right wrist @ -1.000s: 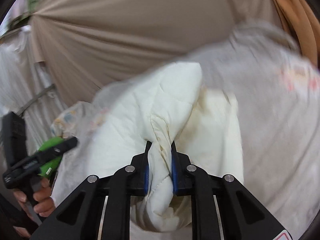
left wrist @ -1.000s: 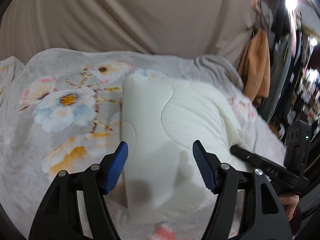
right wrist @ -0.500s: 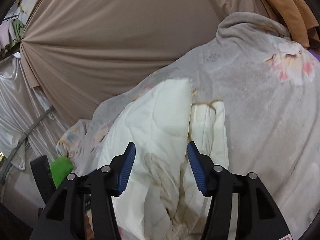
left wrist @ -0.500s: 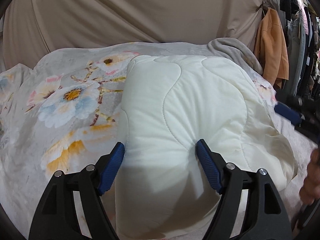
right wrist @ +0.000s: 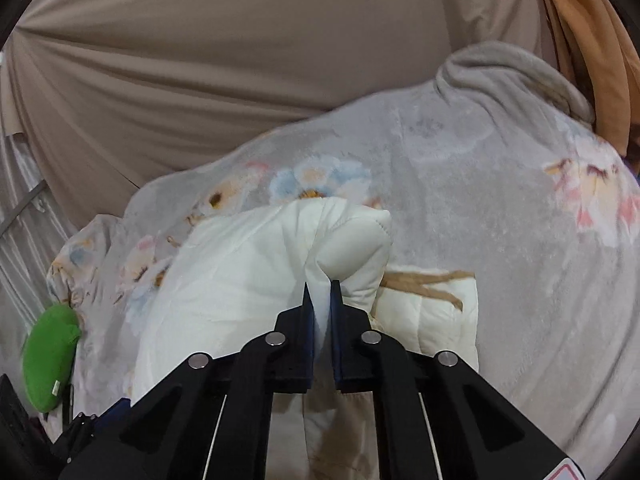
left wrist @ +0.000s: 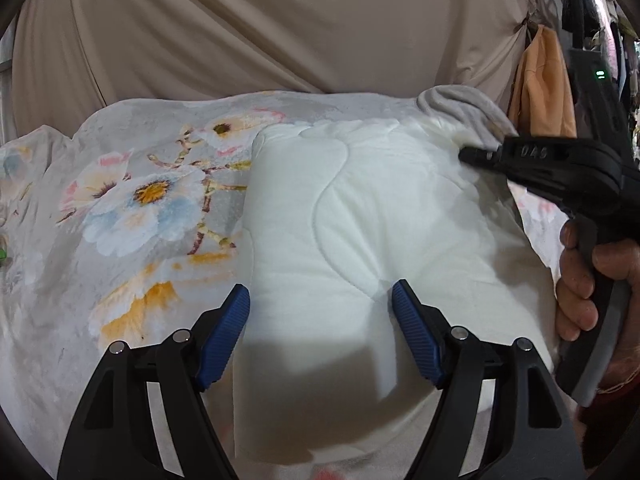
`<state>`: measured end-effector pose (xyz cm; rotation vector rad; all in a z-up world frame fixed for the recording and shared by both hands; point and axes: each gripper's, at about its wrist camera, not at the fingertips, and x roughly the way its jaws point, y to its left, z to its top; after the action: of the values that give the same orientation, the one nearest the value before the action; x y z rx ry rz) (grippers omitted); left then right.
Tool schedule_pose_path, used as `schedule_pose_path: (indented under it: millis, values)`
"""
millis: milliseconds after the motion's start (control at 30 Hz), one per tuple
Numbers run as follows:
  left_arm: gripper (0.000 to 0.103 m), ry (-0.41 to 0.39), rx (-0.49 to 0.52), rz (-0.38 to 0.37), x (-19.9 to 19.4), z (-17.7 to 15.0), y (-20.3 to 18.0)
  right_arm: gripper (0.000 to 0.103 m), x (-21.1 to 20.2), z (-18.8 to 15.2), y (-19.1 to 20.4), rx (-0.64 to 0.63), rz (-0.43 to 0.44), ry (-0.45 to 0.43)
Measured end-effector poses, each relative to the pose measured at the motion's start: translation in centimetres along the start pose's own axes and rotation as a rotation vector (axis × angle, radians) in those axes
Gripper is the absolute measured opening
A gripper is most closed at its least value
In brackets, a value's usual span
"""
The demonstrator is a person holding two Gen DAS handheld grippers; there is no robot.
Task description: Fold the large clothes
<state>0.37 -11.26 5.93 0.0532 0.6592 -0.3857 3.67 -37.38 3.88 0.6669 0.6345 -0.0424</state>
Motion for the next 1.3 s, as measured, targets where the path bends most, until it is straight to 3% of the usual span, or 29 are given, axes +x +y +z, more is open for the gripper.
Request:
schedule_pose_path:
  millis: [67,133,200,300,400,600,700,767,833,933,1067,1133,1300]
  values:
    - [0.071,-0.032,-0.015,-0.026,-1.1,0.4,0.1,0.005,-2.7,0.7,0.5,-0.036,0.083,-0.129]
    - [0.071,-0.057,-0.029,-0.049,-1.9,0.9,0.1,0.005,-3.9,1.2,0.5,-0.06,0.105,-0.182]
    - [0.071,-0.038,-0.028,-0.078,-1.3,1.3,0.0,0.005,-3.1,1.5,-0.2,-0.07,0.084,-0.16]
    - [0.075,0.016,-0.018,-0.079,0.8,0.8,-0.3,0.005,1.1,0.6,-2.5,-0.043,0.036,-0.025]
    - [0.078,0.001,0.033,-0.041,1.3,0.3,-1.2,0.005,4.5,-1.1,-4.9,0.006,0.036,0.068]
    - [0.078,0.011,0.048,0.01,1.9,-0.3,-1.6,0.006,5.5,-2.0,-5.6,0.042,0.039,0.102]
    - [0.079,0.024,0.044,0.028,2.2,-0.4,-1.4,0.013,4.1,-1.9,-5.8,0.078,0.054,0.078]
    - [0.079,0.026,0.04,0.035,2.3,-0.5,-1.2,0.027,1.7,-1.7,-6.0,0.119,0.077,0.042]
    - [0.079,0.029,0.032,0.033,2.2,-0.5,-1.0,0.029,-0.8,-1.9,-6.1,0.134,0.098,0.01]
    - [0.079,0.031,0.023,0.03,2.1,-0.4,-0.9,0.049,-4.3,-3.2,-6.9,0.182,0.141,-0.018]
    - [0.08,0.032,-0.018,-0.008,1.0,-0.3,-0.1,0.054,-7.7,-7.0,-8.5,0.264,0.189,0.009]
    - [0.086,0.023,-0.039,-0.039,-0.2,-0.5,0.5,0.055,-9.1,-9.0,-9.2,0.302,0.207,0.033]
    - [0.09,0.021,0.02,-0.059,-2.5,-2.5,0.6,0.062,-10.5,-12.6,-9.1,0.34,0.289,0.111]
